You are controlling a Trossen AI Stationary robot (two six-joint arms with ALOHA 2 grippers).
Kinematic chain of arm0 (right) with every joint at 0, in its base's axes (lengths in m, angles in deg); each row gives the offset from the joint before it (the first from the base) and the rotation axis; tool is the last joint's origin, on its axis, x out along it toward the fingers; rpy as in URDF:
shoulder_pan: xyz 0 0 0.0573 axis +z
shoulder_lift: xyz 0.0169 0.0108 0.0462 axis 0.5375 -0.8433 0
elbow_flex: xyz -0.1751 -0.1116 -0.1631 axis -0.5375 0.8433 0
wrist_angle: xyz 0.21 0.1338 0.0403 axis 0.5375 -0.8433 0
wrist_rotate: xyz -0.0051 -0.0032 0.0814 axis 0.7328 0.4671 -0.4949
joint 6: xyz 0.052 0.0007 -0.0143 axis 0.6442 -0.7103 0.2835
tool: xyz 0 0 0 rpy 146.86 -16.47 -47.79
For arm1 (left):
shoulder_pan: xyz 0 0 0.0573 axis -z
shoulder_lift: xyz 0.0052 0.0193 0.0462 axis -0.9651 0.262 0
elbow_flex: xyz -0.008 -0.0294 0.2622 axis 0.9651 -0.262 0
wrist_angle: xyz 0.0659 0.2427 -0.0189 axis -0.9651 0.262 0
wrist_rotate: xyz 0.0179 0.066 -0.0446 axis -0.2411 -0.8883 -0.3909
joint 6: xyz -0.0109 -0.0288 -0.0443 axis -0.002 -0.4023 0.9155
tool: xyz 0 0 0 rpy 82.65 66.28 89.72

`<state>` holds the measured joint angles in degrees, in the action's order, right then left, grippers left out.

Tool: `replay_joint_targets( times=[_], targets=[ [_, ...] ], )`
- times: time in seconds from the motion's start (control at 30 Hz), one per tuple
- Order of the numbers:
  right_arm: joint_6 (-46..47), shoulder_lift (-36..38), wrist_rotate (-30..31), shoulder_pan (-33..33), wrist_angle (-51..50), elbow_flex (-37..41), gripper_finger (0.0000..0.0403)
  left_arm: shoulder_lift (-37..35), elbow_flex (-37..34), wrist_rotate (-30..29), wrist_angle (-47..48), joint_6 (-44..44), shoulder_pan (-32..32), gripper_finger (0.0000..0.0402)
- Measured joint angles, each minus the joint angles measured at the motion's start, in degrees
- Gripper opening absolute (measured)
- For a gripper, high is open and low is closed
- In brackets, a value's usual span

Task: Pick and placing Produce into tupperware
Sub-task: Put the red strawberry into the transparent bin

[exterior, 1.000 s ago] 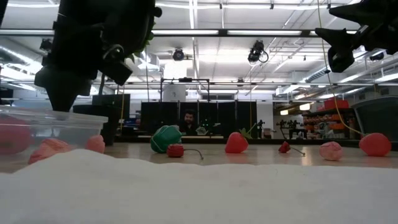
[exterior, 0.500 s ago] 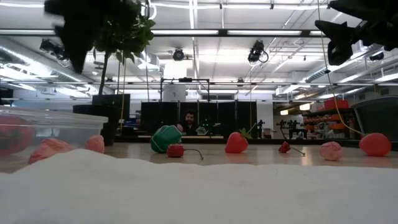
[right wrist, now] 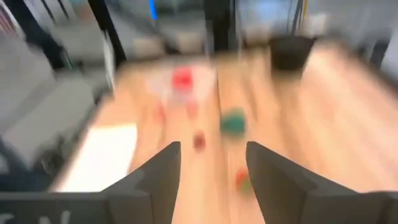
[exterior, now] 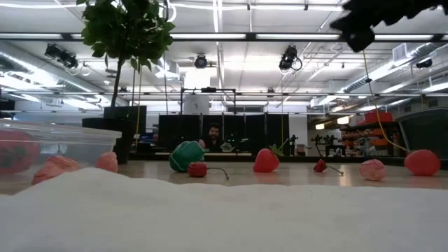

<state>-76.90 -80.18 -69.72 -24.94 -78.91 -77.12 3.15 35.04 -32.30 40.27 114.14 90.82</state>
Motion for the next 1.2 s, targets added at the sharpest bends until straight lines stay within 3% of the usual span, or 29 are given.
replay_joint_targets(
  times=[0.27, 0.4, 0.53, 0.7, 0.83, 1.2],
  targets=[
    [8.79, -22.3, 0.2, 2.38, -17.72, -16.59, 0.0181, -0.37, -0.01, 0.01, -0.68, -7.17, -8.28, 0.0152],
    [19.47, -28.38, 5.64, 2.34, -34.36, -25.62, 0.0181, -0.32, -0.01, 0.02, -1.22, -7.41, -10.91, 0.0189],
    [33.32, -31.52, 10.69, 2.31, -48.31, -29.42, 0.0181, -0.32, -0.01, 0.05, -1.94, -10.09, -11.9, 0.0208],
    [46.81, -31.98, 10.27, 2.31, -56.64, -26.45, 0.0182, -0.3, -0.01, 0.09, -5.39, -11.34, -12.04, 0.0211],
    [53.05, -30.78, 11.71, 1.51, -56.03, -20.26, 0.0182, -0.3, -0.01, 0.13, -8.95, -11.34, -12.35, 0.0203],
    [59.32, -29.94, 11.71, -0.44, -54.58, -10.51, 0.0183, -0.28, -0.04, 0.13, -11.37, -11.34, -13.72, 0.0203]
  ],
)
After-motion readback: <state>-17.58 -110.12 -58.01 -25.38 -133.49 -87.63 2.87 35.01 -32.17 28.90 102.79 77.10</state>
